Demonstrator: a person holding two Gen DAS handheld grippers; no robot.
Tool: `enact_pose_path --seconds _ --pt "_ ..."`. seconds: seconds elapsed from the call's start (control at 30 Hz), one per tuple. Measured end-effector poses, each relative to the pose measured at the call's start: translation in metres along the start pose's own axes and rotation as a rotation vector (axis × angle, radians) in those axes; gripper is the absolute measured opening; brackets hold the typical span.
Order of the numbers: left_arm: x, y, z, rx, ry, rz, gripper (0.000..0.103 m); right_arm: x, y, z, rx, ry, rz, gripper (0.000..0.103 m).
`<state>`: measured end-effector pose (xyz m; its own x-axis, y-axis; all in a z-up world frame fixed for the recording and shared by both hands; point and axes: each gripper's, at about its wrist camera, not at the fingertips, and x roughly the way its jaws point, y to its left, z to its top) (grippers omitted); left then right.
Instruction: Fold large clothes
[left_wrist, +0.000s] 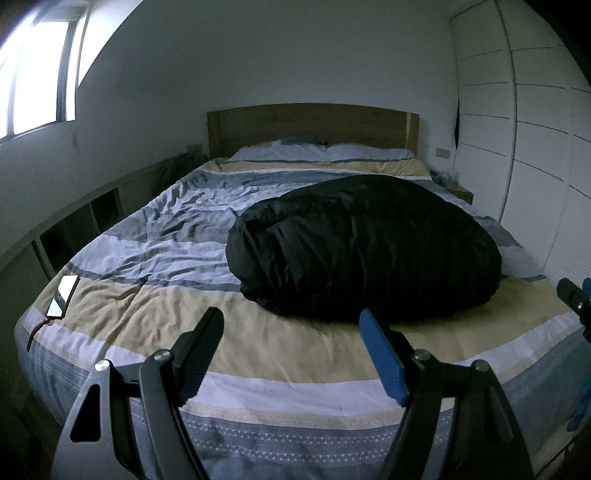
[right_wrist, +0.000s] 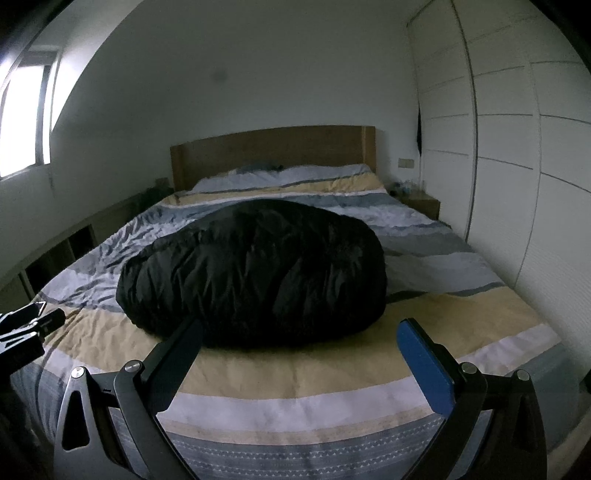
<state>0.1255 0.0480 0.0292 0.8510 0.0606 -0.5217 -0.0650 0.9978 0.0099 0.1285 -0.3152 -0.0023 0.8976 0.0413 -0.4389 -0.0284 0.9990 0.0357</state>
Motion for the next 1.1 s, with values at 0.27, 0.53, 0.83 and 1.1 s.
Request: enact_pose_path --seconds 0.27,0.53,0.83,1.1 --pt "0.014 0.001 -0.002 -0.003 0.018 0.005 0.075 0.010 0.002 -0.003 -0.014 0.010 -0.007 0.103" --pt "0.018 0.000 -0.005 0.001 0.024 0.015 0.075 0.010 0.007 -0.001 -0.034 0.001 -0.014 0.103" --pt "0.015 -0.002 -0.006 0.014 0.013 0.014 0.075 0.002 0.008 0.002 -0.045 -0.016 -0.018 0.103" --pt "0.009 -0.006 -0.005 0.023 0.007 0.009 0.075 -0.002 0.006 0.002 -0.041 -0.021 -0.023 0.103"
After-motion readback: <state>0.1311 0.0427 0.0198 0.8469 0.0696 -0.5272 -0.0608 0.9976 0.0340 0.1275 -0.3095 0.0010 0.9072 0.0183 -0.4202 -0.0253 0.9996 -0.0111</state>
